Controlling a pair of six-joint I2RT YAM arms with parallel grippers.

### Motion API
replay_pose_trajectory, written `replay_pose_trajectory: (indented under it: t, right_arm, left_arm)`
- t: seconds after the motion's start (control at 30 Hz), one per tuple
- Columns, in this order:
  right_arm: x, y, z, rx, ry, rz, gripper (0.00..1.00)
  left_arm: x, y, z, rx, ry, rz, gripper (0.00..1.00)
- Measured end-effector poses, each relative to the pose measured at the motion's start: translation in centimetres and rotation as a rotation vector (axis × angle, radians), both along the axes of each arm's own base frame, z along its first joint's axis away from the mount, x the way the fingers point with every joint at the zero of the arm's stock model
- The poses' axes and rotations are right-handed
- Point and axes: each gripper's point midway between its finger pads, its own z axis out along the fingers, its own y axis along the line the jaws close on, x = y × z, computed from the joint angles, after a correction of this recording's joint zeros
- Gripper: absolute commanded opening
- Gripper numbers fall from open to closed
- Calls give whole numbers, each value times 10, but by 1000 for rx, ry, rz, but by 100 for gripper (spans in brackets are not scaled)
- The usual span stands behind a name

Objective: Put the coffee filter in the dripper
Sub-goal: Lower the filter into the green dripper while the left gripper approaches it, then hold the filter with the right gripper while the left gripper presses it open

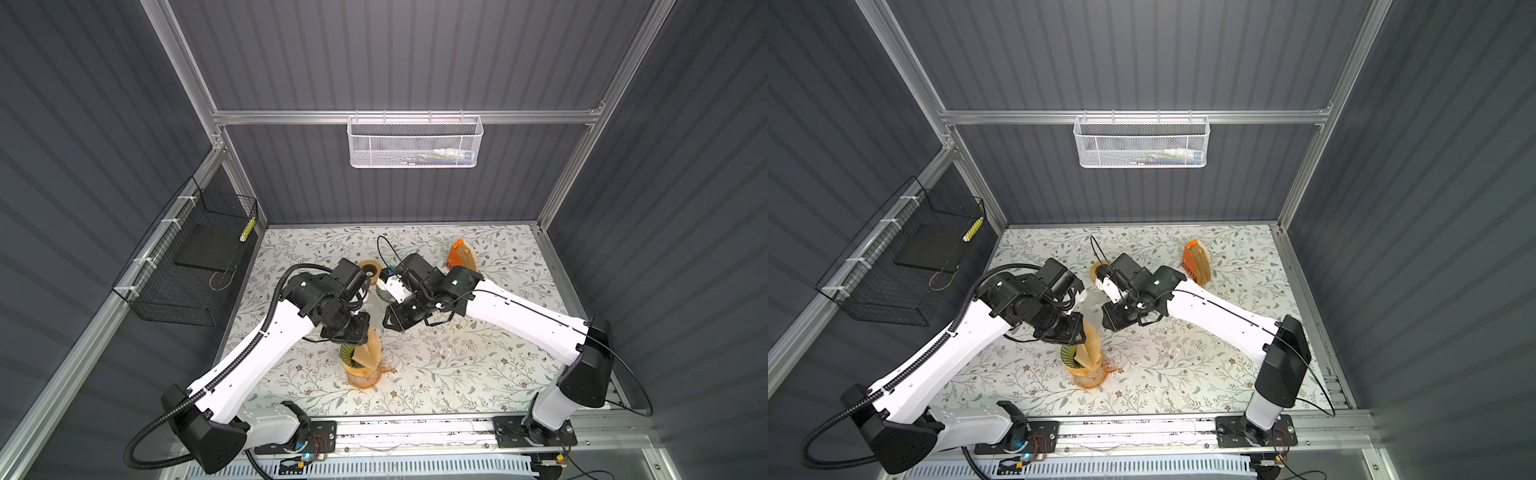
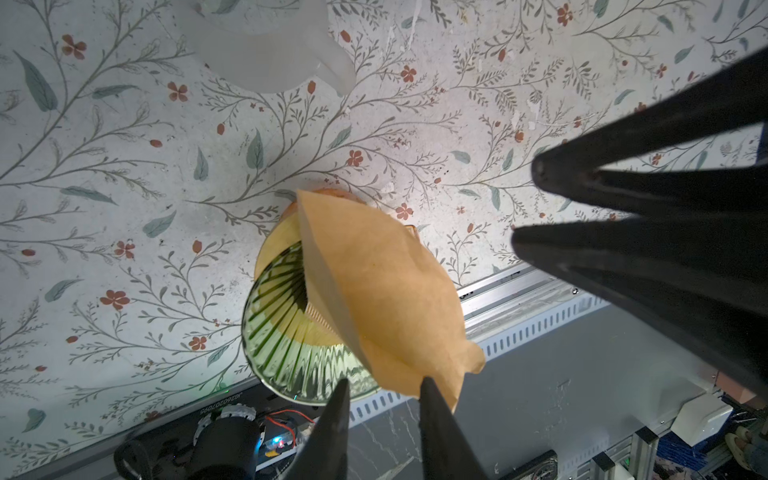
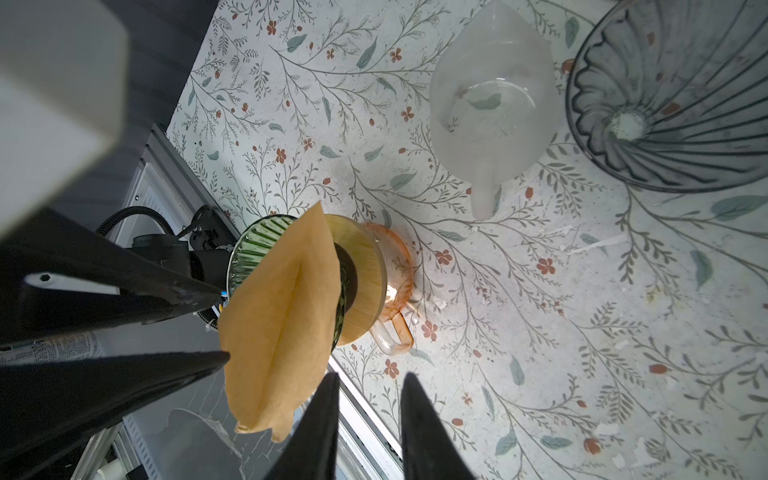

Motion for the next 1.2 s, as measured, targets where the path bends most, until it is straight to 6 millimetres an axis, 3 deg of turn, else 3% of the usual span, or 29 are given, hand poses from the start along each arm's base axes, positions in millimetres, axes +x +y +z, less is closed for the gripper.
replay_pose_trajectory:
  t: [0.33, 0.67, 0.9, 1.2]
  right_arm:
    - [-2, 3, -3, -4, -11, 10, 30]
    - [-16, 27, -19, -36, 6, 79, 31]
    - [-21, 34, -13, -25, -1, 97, 30]
    - [-20, 31, -14, -43, -5, 94, 31]
  left_arm:
    - [-2, 11, -5, 71, -2, 14, 25]
    - [-10, 24, 1, 68, -32, 42, 24]
    - [-14, 28, -3, 73, -29, 54, 24]
    - [-6, 20, 12, 35, -61, 59, 35]
